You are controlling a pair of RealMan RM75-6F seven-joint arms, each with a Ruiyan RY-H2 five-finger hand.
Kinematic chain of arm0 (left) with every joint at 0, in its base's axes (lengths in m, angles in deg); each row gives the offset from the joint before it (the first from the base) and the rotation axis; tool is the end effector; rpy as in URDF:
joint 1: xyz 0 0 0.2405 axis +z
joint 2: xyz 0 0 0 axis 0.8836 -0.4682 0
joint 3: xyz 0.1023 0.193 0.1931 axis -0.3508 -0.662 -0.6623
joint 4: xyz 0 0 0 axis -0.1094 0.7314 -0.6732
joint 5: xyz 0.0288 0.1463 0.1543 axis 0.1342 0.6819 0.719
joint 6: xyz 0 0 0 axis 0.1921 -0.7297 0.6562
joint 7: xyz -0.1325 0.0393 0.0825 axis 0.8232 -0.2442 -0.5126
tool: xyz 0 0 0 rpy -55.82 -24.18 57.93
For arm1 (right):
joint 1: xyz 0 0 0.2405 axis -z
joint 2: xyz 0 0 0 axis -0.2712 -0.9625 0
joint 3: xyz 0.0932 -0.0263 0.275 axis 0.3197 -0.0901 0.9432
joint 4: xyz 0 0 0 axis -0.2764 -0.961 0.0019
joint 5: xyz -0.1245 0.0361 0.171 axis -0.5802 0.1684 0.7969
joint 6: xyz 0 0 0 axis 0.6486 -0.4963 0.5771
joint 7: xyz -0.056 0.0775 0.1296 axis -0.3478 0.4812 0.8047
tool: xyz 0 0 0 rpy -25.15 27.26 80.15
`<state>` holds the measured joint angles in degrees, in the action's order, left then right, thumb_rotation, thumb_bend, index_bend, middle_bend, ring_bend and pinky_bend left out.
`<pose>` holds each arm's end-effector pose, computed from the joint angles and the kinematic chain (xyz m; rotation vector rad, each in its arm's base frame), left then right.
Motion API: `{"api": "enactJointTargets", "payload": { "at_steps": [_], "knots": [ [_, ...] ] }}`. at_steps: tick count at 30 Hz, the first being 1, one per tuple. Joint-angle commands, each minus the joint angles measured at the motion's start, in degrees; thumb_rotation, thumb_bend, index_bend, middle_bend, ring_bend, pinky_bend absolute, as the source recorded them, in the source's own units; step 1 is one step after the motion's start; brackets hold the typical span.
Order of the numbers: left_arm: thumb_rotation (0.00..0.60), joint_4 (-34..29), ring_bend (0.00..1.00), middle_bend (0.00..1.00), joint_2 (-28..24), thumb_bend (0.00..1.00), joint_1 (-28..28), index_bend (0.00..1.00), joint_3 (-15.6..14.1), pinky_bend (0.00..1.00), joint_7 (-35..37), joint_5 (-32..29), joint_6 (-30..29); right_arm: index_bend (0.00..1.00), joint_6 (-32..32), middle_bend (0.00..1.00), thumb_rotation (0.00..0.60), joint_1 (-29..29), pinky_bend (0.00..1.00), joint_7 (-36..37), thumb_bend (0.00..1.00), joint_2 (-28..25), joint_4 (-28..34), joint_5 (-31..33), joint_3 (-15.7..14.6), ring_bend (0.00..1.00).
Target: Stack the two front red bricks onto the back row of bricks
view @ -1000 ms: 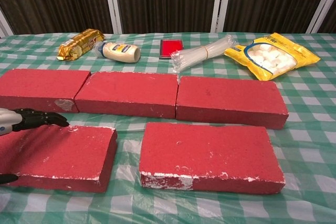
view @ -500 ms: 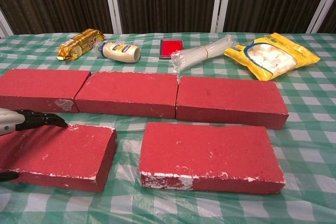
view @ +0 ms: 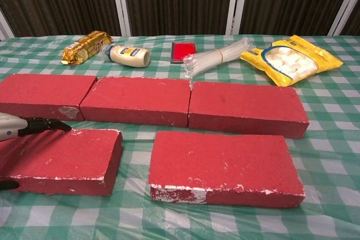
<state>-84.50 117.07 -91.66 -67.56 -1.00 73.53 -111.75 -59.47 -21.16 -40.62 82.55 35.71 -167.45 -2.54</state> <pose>-0.2800 0.2674 0.0318 -2.1075 -1.0738 -0.5391 -0.3345 -0.1794 0.1441 1.6368 -0.8760 0.8272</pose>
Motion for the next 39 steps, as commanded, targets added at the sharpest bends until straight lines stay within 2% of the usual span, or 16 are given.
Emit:
{"api": "enactJointTargets", "payload": {
  "at_steps": [1, 3, 4, 7, 10, 20, 27, 32, 36, 39],
  "knots": [
    [0.6, 0.2, 0.18, 0.16, 0.1, 0.28, -0.2, 0.0, -0.1, 0.3, -0.6, -0.6, 0.2, 0.0, 0.0, 0.0, 0.6, 0.0, 0.0, 0.0, 0.13, 0.0, 0.0, 0.0, 0.0, 0.0],
    [0.6, 0.3, 0.32, 0.34, 0.2, 0.29, -0.4, 0.0, -0.2, 0.44, -1.0, -0.9, 0.2, 0.0, 0.1, 0.0, 0.6, 0.0, 0.0, 0.0, 0.13, 0.0, 0.0, 0.1, 0.0, 0.0],
    [0.6, 0.3, 0.38, 0.4, 0.2, 0.29, -0.4, 0.0, -0.3, 0.49, -1.2, -1.0, 0.1, 0.0, 0.1, 0.0, 0.6, 0.0, 0.0, 0.0, 0.13, 0.0, 0.0, 0.1, 0.0, 0.0],
    [0.6, 0.4, 0.53, 0.55, 0.4, 0.3, -0.2, 0.04, -0.4, 0.62, -1.4, -0.8, -0.7, 0.0, 0.1, 0.0, 0.6, 0.0, 0.0, 0.0, 0.13, 0.0, 0.1, 0.1, 0.0, 0.0],
    [0.6, 0.0, 0.61, 0.64, 0.1, 0.31, 0.2, 0.08, -0.5, 0.69, -0.7, 0.7, -2.4, 0.0, 0.1, 0.0, 0.6, 0.0, 0.0, 0.0, 0.13, 0.0, 0.0, 0.2, 0.0, 0.0],
    [0.6, -3.7, 0.65, 0.7, -3.3, 0.32, 1.7, 0.1, -1.0, 0.72, 1.5, 7.1, -8.7, 0.0, 0.5, 0.0, 0.6, -0.1, 0.0, -0.3, 0.13, 0.2, 0.1, 0.3, 0.0, 0.0],
    [0.6, -6.0, 0.65, 0.71, -5.9, 0.32, -0.6, 0.12, 2.3, 0.72, 3.1, 6.3, -8.6, 0.0, 0.9, 0.0, 0.6, -0.2, 0.0, -0.8, 0.13, 0.3, 0.1, 0.6, 0.0, 0.0],
    [0.6, -4.8, 0.66, 0.72, -5.6, 0.33, -5.1, 0.15, 6.3, 0.72, 2.1, 4.0, -5.1, 0.0, 1.4, 0.0, 0.6, -0.4, 0.0, -2.1, 0.13, 0.8, 0.2, 1.4, 0.4, 0.0],
    [0.6, -3.7, 0.66, 0.72, -5.2, 0.33, -7.3, 0.16, 7.7, 0.71, 2.5, 1.7, -2.1, 0.0, 1.6, 0.0, 0.6, -0.4, 0.0, -2.8, 0.13, 1.1, 0.3, 1.7, 0.5, 0.0],
    [0.6, -0.4, 0.66, 0.73, -4.1, 0.34, -11.1, 0.18, 9.6, 0.69, 3.9, -1.5, 3.2, 0.0, 2.0, 0.0, 0.6, -0.5, 0.0, -3.9, 0.13, 1.5, 0.3, 2.4, 0.8, 0.0]
  ]
}}
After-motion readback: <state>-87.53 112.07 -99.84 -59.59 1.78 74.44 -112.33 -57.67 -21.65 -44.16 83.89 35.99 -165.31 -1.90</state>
